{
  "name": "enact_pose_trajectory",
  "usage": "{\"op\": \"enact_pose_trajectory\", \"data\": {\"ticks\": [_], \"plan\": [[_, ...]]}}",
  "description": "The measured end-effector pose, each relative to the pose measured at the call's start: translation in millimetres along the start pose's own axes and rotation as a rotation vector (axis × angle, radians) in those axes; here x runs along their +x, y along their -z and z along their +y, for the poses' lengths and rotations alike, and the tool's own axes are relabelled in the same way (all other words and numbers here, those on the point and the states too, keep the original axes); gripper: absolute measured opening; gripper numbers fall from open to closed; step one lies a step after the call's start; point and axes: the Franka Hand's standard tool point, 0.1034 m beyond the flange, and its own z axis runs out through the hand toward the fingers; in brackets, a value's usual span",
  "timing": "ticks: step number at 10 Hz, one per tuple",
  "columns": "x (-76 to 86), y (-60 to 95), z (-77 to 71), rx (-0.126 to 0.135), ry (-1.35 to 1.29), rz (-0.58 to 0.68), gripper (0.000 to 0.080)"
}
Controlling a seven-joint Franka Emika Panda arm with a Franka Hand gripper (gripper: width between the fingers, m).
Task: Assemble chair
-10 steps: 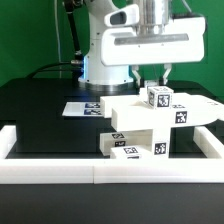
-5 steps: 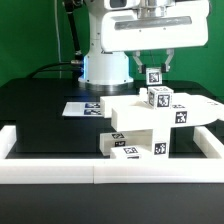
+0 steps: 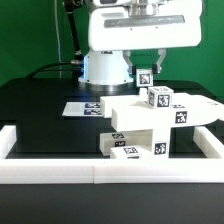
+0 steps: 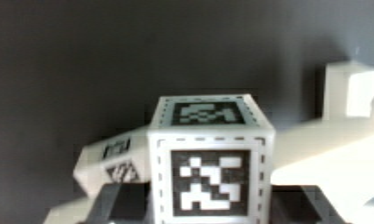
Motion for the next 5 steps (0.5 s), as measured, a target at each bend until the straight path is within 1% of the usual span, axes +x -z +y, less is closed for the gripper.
{"op": "enact_pose_trajectory", "data": {"ticks": [1, 5], "plan": [[10.8, 1.8, 1.7, -0.001, 0.001, -0.007, 0.0289], [10.1, -0.4, 1.8, -0.004, 0.001, -0.006, 0.0289]]}}
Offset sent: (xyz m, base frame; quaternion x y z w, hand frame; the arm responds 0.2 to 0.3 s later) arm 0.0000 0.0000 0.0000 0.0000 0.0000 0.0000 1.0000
